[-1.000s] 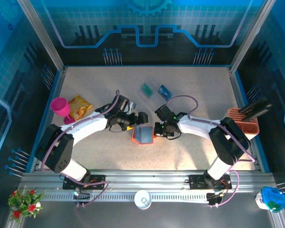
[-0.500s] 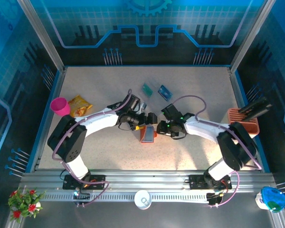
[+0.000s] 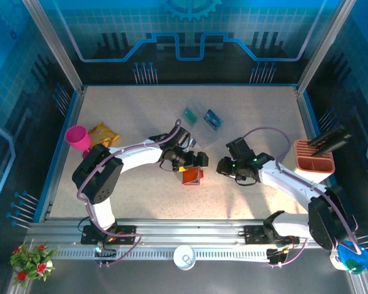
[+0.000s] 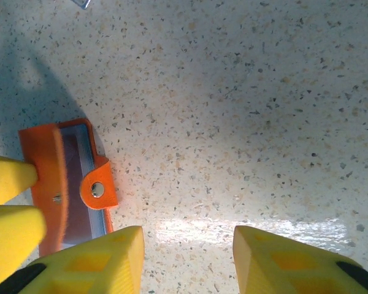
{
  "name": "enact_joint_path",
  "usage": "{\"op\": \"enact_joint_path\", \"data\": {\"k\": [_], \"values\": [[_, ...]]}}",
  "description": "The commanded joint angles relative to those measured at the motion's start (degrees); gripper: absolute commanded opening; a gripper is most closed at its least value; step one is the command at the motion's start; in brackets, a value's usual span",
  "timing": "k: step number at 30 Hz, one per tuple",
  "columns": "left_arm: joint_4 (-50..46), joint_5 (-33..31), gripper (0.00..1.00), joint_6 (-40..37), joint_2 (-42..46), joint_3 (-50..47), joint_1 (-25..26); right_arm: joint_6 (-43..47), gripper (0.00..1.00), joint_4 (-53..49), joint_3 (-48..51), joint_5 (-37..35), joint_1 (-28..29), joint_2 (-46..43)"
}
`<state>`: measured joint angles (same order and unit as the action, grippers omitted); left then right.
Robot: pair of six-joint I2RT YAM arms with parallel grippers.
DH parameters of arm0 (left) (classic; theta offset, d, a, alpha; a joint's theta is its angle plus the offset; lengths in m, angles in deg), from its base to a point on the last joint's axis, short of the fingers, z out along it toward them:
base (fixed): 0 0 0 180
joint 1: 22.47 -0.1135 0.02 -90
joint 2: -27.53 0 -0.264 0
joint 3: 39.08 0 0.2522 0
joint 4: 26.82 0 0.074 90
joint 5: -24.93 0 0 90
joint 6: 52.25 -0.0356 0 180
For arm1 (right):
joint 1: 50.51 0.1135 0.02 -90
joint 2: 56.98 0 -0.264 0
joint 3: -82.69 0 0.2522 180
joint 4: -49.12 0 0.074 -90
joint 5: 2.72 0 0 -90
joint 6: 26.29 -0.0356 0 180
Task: Put the credit cards into the card holder
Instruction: Close the card holder at the center of the table.
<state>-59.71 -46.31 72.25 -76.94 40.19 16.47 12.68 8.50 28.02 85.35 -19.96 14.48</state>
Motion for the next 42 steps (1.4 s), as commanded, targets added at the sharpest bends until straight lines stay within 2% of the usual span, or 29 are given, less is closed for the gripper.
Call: {"op": "enact_joint_path", "data": {"k": [1, 6, 13, 18, 22, 27, 32, 37, 42], "values": [[-8.73, -7.71, 0.99, -3.45, -1.36, 1.07, 1.46, 0.51, 0.43, -1.54, 0.05, 2.5, -0.71, -1.13], [-10.83, -9.4, 0.99, -3.23, 0.93, 2.47, 1.38, 1.64, 0.43, -0.57, 0.25, 5.75, -0.16, -2.55], [-11.99, -4.44, 0.99, -1.89, 2.4, 9.83, -0.52, 1.05, 0.4, 1.66, -1.03, 6.07, 3.29, -2.52], [-13.26, -2.34, 0.99, -0.87, 4.51, 14.56, -4.51, 0.33, 0.35, 2.72, -5.74, 4.51, 8.28, 0.15], [-14.28, -1.59, 0.99, 0.27, 7.52, 14.81, -10.21, 0.73, 0.33, 2.68, -12.69, 2.89, 13.51, 5.62], [-18.24, -2.92, 0.99, -0.45, 10.97, 13.04, -17.67, 2.01, 0.33, 2.62, -24.22, 2.55, 19.2, 16.59], [-18.88, -2.89, 0.99, -2.19, 11.57, 9.44, -21.32, 3.26, 0.3, 1.54, -32.61, 2.91, 21.6, 26.75], [-18.65, -1.71, 0.99, -3.22, 10.8, 7.23, -21.59, 2.89, 0.16, 0.61, -31.85, 1.07, 21.17, 29.8], [-18.87, -0.63, 0.99, -4.42, 10.42, 6.11, -21.56, 1.34, 0.1, 1.71, -25.47, -0.26, 19.97, 26.07]]}}
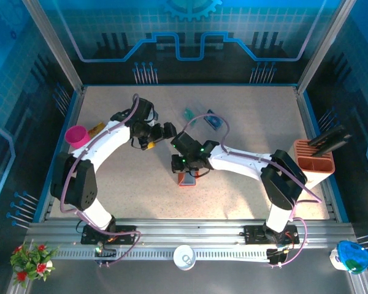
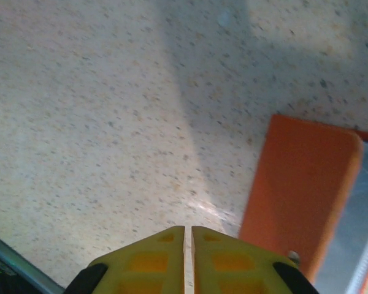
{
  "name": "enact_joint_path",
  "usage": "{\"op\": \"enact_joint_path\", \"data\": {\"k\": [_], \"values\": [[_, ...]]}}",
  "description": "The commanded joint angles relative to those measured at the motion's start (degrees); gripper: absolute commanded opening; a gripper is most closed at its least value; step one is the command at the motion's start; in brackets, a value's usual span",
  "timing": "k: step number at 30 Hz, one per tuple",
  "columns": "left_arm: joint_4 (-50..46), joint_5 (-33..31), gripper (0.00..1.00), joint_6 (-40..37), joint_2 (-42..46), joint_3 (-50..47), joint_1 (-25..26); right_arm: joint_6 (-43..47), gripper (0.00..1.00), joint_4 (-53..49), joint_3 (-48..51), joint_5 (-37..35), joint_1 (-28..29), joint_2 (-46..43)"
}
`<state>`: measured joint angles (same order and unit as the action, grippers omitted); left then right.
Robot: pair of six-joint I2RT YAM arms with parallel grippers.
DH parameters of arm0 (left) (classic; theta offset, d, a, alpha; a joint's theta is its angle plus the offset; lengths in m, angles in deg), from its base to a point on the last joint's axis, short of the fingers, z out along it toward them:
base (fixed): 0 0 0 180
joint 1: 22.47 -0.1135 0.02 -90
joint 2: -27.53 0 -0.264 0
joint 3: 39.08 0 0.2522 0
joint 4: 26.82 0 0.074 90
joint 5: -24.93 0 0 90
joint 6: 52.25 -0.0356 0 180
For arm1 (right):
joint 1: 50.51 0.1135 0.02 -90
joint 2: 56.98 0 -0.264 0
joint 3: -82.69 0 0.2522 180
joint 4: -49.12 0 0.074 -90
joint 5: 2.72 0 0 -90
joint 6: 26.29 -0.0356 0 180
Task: Put the credit cards into the card holder
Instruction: Close the card holder at the center of the table.
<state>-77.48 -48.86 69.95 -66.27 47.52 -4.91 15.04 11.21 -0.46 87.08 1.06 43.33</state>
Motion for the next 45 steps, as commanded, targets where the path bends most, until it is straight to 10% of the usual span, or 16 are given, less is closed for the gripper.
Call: {"op": "enact_joint_path", "data": {"k": [1, 45], "values": [[-1.07, 2.15, 0.99, -2.38, -0.34, -1.23, -0.16, -1.23, 0.1, -0.79, 4.44, -2.14, -1.31, -3.51], [0.11, -7.85, 0.99, -14.32, -11.29, -7.13, 13.99, -8.2, 0.0, 10.52, 23.89, 0.91, -4.3, -6.8]]}}
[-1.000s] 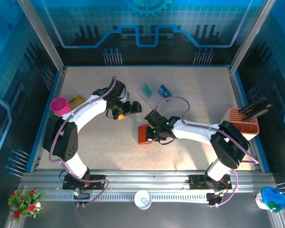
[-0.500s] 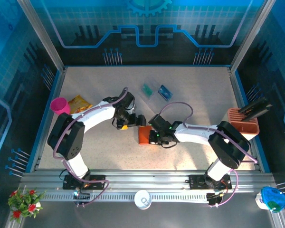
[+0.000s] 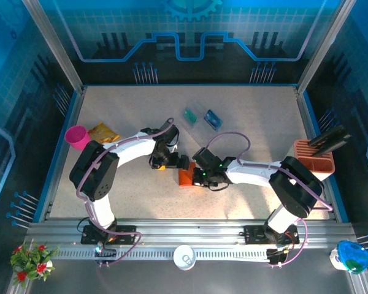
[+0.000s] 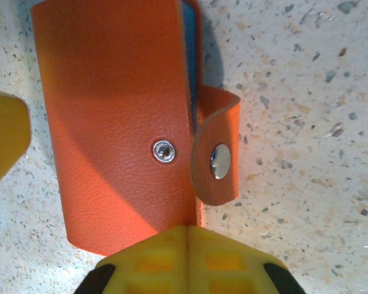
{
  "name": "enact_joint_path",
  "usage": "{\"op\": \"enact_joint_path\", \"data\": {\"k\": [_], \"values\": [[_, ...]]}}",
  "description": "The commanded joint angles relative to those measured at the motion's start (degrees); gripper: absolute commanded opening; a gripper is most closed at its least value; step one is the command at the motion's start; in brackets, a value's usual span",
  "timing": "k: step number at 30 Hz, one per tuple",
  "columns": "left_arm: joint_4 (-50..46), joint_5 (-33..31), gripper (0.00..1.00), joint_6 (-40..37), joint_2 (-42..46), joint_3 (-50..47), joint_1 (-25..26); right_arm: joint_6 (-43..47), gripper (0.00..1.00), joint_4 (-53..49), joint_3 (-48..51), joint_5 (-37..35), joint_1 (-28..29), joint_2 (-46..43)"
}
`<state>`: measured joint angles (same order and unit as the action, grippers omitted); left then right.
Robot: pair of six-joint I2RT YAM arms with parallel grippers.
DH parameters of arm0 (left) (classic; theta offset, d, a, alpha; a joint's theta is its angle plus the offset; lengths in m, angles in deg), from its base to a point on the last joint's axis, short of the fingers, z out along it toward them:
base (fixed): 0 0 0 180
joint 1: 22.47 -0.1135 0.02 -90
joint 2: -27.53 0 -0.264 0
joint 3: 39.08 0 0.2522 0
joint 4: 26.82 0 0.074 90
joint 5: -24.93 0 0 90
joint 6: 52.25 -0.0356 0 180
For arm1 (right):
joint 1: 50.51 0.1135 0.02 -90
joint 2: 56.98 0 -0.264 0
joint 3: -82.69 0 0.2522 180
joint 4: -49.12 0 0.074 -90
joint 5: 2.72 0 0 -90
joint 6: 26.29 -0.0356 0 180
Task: Put the credit cards into the card holder
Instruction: Close the card holder at the center of the table.
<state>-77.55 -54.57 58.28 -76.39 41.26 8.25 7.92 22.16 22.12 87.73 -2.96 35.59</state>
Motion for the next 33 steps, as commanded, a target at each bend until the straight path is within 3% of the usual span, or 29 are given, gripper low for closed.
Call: {"op": "enact_joint_path", "data": {"k": [1, 15, 23, 33], "values": [[0.07, -2.79, 0.99, -3.22, -1.41, -0.86, 0.98, -1.08, 0.0, -0.43, 1.31, 0.34, -0.27, 0.94], [-6.69, -16.81, 0.99, -5.76, -5.1, 1.29, 4.33, 3.27, 0.07, -12.55, -6.34, -3.27, -4.08, -6.6], [-6.45, -17.43, 0.99, -4.82, -5.33, 0.32, 4.55, 8.44, 0.32, -15.23, -9.4, -1.01, -7.9, -3.71], [-5.59, -17.01, 0.99, -4.19, -4.47, -0.92, 4.54, 12.37, 0.36, -16.33, -15.9, 1.84, -7.57, 4.09]]}}
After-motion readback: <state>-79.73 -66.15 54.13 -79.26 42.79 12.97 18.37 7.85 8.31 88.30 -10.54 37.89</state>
